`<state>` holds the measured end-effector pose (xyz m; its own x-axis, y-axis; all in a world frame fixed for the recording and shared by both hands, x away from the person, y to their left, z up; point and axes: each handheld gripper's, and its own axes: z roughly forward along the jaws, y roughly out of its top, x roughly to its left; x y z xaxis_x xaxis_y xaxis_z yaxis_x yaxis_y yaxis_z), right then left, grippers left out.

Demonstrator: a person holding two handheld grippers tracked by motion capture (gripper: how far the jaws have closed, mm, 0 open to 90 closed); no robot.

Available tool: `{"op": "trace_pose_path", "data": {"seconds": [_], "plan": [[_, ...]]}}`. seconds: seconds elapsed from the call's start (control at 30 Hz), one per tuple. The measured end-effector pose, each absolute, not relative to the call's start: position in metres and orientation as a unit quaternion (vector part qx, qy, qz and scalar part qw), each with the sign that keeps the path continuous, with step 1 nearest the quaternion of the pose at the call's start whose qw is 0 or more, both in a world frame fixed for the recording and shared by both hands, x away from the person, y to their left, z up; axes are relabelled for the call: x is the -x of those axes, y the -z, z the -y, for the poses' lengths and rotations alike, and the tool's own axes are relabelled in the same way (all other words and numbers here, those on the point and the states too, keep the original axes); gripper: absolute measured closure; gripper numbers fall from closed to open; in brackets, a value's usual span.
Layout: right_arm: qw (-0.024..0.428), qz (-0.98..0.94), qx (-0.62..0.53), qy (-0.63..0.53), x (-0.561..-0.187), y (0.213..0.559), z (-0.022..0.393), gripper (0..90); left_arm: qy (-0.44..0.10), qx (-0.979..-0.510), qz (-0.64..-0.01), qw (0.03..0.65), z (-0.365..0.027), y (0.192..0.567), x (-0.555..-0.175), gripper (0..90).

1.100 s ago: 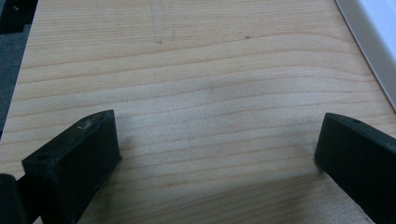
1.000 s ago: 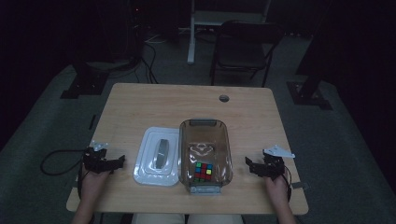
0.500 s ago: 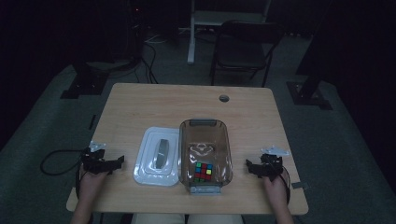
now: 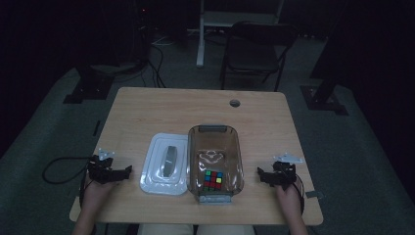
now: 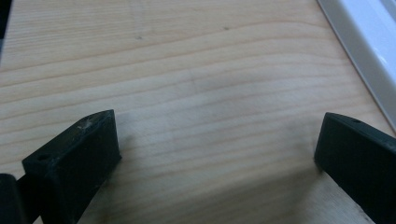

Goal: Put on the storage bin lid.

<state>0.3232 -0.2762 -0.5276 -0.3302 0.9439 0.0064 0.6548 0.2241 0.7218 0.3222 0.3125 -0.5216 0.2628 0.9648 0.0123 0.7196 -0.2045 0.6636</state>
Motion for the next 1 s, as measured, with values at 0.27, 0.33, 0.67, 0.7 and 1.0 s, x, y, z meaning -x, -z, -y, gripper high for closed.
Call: {"op": "trace_pose_path", "data": {"seconds": [0.27, 0.33, 0.67, 0.7, 1.0], "plan": [[0.225, -0.749, -0.533, -0.322, -0.323, 0.528, 0.276, 11.7, -0.191, -0.760, -0.551, 0.287, -0.298, 0.516, -0.319, 1.3], [0.225, -0.749, -0.533, -0.322, -0.323, 0.528, 0.276, 11.7, -0.189, -0.763, -0.547, 0.289, -0.294, 0.514, -0.318, 1.3], [0.225, -0.749, -0.533, -0.322, -0.323, 0.528, 0.276, 11.7, -0.164, -0.787, -0.489, 0.338, -0.256, 0.487, -0.308, 1.3], [0.225, -0.749, -0.533, -0.322, -0.323, 0.528, 0.276, 11.7, -0.162, -0.788, -0.485, 0.342, -0.252, 0.485, -0.307, 1.3], [0.225, -0.749, -0.533, -0.322, -0.323, 0.528, 0.276, 11.7, -0.147, -0.800, -0.458, 0.359, -0.227, 0.483, -0.310, 1.3]]}}
